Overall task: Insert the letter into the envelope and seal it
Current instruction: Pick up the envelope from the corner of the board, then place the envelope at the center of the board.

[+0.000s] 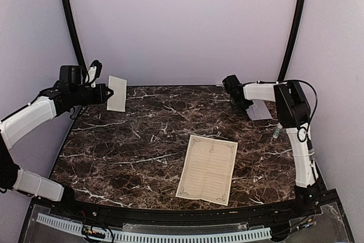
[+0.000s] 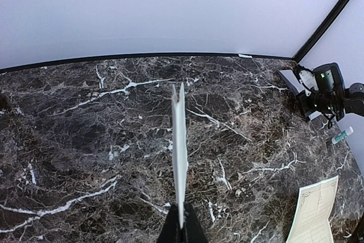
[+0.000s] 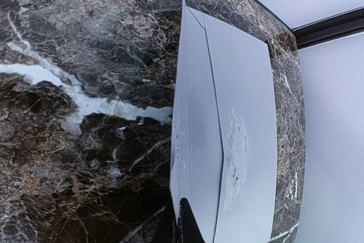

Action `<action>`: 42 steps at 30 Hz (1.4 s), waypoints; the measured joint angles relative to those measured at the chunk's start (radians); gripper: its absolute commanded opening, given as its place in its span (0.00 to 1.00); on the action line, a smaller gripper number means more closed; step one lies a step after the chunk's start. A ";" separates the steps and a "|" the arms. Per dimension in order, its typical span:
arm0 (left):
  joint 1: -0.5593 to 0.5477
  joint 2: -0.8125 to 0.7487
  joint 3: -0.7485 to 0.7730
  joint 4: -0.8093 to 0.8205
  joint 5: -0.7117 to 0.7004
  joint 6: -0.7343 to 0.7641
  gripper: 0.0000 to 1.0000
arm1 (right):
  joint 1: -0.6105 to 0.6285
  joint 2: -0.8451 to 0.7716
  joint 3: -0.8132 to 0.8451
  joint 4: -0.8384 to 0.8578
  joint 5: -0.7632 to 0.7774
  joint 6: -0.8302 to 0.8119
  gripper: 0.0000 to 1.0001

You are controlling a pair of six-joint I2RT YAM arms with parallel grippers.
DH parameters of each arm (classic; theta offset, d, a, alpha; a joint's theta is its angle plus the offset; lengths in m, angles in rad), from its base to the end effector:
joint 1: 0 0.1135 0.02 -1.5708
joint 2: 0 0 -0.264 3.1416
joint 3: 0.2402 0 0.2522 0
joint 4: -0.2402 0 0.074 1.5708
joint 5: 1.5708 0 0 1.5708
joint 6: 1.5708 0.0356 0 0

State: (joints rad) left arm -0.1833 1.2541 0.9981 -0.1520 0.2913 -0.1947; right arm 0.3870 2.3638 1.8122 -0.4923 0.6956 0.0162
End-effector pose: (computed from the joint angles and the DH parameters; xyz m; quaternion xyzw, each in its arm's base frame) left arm 0.2825 -0.0628 0.3175 0.0750 0.8273 -0.2212 0.5109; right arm 0.4708 0.1672 0.1339 -0.0801 0.9085 -0.2734 0.3058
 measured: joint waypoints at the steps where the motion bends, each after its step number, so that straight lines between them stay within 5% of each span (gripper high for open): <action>1: 0.000 0.000 0.000 0.000 0.000 0.000 0.00 | -0.001 0.000 0.000 0.000 0.000 -0.002 0.00; 8: 0.000 0.002 0.000 0.000 0.000 0.000 0.00 | -0.004 -0.077 -0.027 -0.017 -0.077 0.012 0.00; 19: 0.000 0.001 -0.010 0.005 -0.002 0.000 0.00 | 0.021 -0.579 -0.099 -0.068 -0.433 0.093 0.00; 35: 0.000 -0.069 -0.038 0.027 -0.061 0.001 0.00 | 0.417 -0.819 -0.248 -0.158 -0.796 0.265 0.00; 42: 0.000 -0.081 -0.048 0.048 -0.076 0.000 0.00 | 0.586 -0.837 -0.323 -0.093 -0.778 0.393 0.00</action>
State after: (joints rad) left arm -0.1833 1.1732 0.9497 -0.1036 0.2157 -0.1951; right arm 0.9730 1.5265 1.4895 -0.5850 -0.0822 0.4088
